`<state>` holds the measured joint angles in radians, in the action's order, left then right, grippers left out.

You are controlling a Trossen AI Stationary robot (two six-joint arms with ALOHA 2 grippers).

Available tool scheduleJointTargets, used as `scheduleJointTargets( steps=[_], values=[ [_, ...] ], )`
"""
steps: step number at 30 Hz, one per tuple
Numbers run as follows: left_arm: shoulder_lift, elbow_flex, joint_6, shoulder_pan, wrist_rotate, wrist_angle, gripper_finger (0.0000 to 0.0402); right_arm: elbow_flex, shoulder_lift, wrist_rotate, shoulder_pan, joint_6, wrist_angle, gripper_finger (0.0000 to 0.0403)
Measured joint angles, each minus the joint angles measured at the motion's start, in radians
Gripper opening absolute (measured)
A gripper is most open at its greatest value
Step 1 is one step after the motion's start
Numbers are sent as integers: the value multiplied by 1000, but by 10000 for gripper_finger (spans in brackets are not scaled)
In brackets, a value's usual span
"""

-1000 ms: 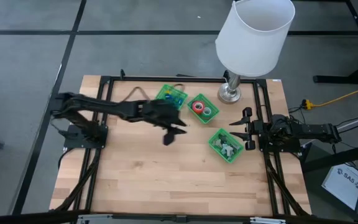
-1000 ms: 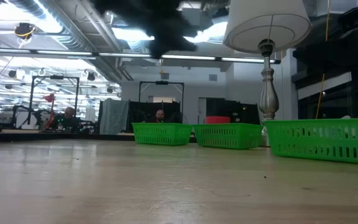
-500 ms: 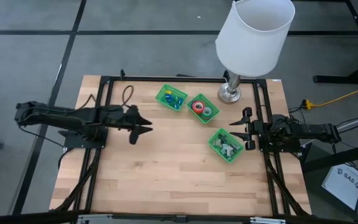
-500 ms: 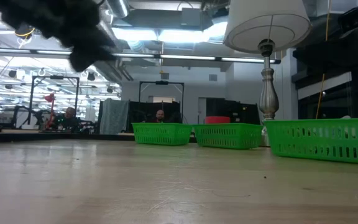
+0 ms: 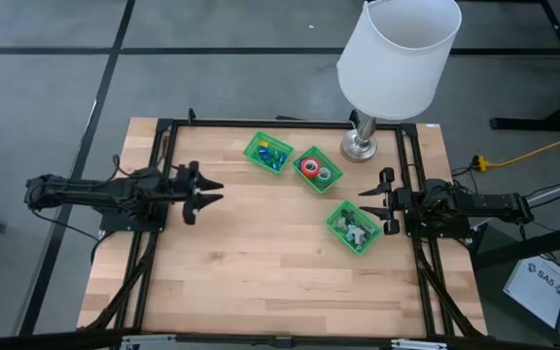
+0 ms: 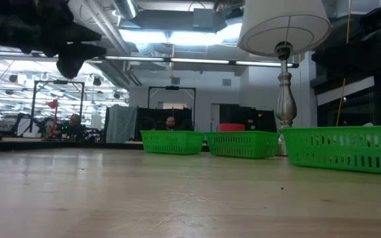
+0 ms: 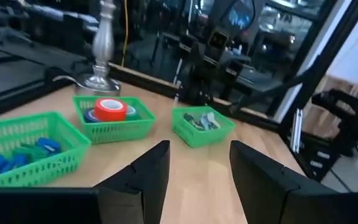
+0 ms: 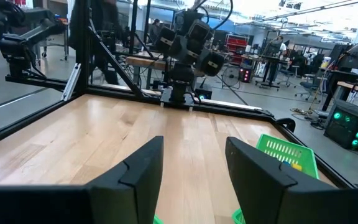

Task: Pick and place Stapler, Stapler remover, tape
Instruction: Return to Home Position

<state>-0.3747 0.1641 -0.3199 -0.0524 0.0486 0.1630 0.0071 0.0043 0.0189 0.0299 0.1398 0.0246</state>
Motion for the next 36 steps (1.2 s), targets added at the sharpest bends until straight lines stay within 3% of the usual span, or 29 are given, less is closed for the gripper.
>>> scheduleJointTargets(
  steps=[15, 25, 30, 36],
  values=[
    [376, -94, 106, -29, -50, -81, 163, 0, 0, 0, 0, 0, 0, 179],
    [375, -95, 156, -29, -65, -50, 164, 0, 0, 0, 0, 0, 0, 179],
    [375, -96, 159, -29, 15, -58, 161, 0, 0, 0, 0, 0, 0, 179],
    [365, -156, 137, -29, 35, 7, 165, 0, 0, 0, 0, 0, 0, 179]
  ],
)
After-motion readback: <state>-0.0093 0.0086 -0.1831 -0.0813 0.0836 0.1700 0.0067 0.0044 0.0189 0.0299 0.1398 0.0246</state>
